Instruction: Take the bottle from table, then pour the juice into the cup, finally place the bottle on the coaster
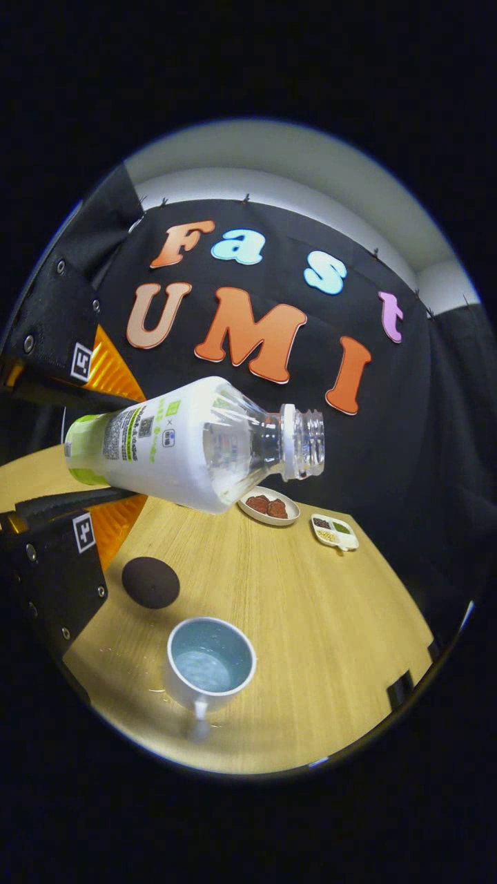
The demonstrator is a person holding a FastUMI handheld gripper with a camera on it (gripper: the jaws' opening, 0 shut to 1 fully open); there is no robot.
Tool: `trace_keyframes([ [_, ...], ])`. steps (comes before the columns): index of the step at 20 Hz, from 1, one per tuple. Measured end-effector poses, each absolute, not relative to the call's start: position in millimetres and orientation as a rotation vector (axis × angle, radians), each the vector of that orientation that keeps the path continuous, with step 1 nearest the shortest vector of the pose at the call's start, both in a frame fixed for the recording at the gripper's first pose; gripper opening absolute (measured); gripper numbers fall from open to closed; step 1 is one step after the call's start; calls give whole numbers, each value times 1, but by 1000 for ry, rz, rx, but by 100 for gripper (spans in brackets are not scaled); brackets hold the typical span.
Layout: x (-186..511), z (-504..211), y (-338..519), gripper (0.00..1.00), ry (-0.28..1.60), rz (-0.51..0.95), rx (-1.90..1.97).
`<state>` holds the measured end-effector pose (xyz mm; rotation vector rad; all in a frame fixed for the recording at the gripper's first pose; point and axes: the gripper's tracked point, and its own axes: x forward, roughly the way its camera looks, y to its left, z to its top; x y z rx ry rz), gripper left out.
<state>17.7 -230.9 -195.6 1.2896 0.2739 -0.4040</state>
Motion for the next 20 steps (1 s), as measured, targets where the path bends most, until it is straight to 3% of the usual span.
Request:
trace_keyframes([
  [13, 37, -227, -260, 54, 436, -467, 448],
  [20, 65, -285, -234, 55, 540, -442, 255],
])
